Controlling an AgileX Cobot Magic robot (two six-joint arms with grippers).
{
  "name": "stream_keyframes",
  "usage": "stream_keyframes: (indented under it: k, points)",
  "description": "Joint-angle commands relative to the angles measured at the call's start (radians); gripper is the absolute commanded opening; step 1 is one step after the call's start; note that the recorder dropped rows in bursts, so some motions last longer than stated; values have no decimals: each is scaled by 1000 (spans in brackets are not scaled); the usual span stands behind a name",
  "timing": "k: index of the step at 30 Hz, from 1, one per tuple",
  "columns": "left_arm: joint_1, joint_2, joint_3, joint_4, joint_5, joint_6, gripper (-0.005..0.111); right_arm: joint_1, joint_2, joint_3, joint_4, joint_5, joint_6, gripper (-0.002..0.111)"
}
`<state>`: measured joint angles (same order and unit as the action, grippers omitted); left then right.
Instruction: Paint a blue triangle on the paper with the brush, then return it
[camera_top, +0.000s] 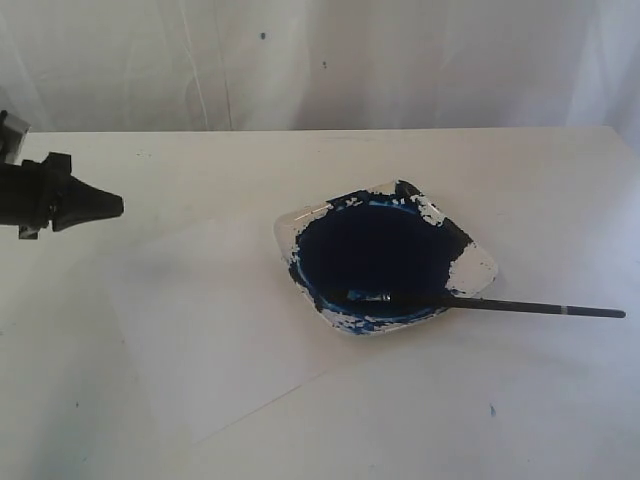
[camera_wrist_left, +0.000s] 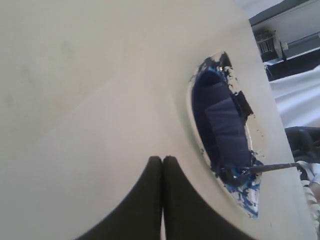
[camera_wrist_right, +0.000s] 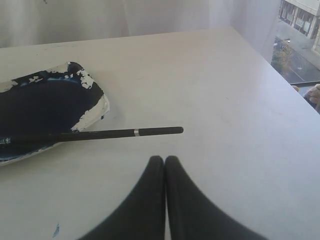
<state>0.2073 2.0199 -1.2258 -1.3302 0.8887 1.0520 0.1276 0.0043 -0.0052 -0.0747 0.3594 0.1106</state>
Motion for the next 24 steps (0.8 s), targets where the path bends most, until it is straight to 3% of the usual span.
stream_keyframes:
  k: [1, 11, 18, 24]
  points:
    - [0, 33, 7, -6, -21, 3, 0, 1, -4, 5, -4, -9, -2, 0]
    - [-4, 34, 7, 94, -112, 24, 0, 1, -4, 5, -4, -9, -2, 0]
    - [-150, 34, 7, 152, -250, 96, 0, 1, -4, 5, -4, -9, -2, 0]
    - [-160, 34, 7, 194, -296, 94, 0, 1, -4, 5, -4, -9, -2, 0]
